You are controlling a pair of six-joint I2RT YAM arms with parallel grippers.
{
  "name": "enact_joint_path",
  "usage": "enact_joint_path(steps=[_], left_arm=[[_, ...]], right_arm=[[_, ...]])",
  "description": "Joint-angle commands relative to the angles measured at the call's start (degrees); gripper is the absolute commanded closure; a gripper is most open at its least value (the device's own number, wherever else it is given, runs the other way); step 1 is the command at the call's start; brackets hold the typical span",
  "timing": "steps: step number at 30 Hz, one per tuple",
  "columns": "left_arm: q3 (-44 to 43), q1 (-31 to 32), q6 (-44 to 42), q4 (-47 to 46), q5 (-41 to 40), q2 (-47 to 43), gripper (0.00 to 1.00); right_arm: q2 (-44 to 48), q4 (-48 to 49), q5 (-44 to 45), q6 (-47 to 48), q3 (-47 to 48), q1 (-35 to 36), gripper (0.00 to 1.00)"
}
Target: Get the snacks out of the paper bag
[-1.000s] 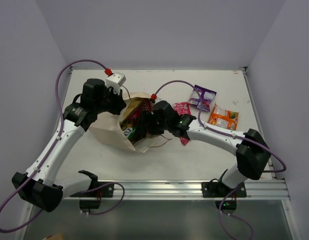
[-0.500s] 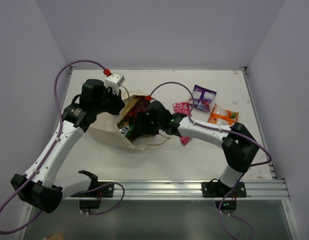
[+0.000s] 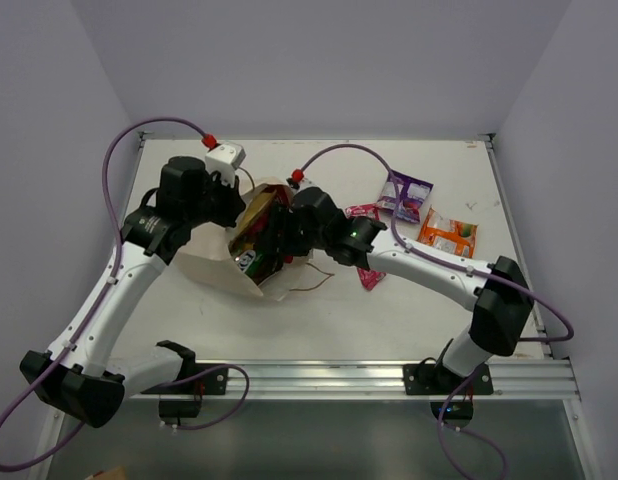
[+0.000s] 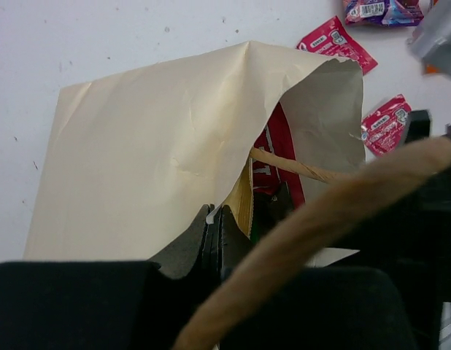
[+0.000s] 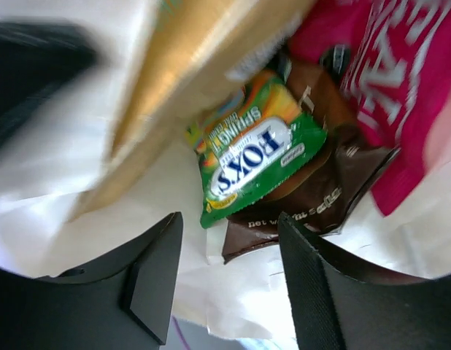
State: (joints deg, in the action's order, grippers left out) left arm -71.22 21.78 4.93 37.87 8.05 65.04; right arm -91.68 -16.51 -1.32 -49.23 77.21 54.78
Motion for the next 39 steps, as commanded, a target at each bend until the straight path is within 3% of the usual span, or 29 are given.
enact_joint_path(steps=[1,15,19,22,23,25,34,39], left_arm=[[-3.13,-0.16,-0.10,-0.95,-1.20,-0.09,1.00],[-6.03,-0.16,1.66,-1.22,2.49,0.79,1.00],[-5.95,-0.16,1.93,-1.30,3.11,0.53,1.00],[-5.07,-0.16,2.01,-1.39,2.67,0.09,1.00],[-4.72,-0.16,1.93,-1.48,2.41,-0.08,1.00],[-3.58,-0.16,2.01,-1.48,0.30,-0.43,1.00],[-1.11,-0.16,2.37,-1.04,-7.52,-0.17,1.00],[0.38,-0.16,2.37,-1.13,-8.49,0.27,1.00]], right_arm=[[-3.94,0.95,-2.01,-5.69,-0.30,1.20,0.43],[-14.49,6.05,-3.33,-10.88,3.30,2.70,0.49],[-17.65,8.42,-4.83,-11.24,4.09,2.78,0.60],[-17.31,9.22,-4.13,-9.40,4.35,2.70,0.78],[-16.78,8.96,-3.34,-8.61,4.53,2.61,0.90],[-14.94,8.08,-0.97,-6.32,4.27,2.26,0.99],[4.91,4.75,2.38,5.63,-1.36,-0.37,1.00],[13.27,-0.44,0.46,13.00,2.23,-2.49,1.00]])
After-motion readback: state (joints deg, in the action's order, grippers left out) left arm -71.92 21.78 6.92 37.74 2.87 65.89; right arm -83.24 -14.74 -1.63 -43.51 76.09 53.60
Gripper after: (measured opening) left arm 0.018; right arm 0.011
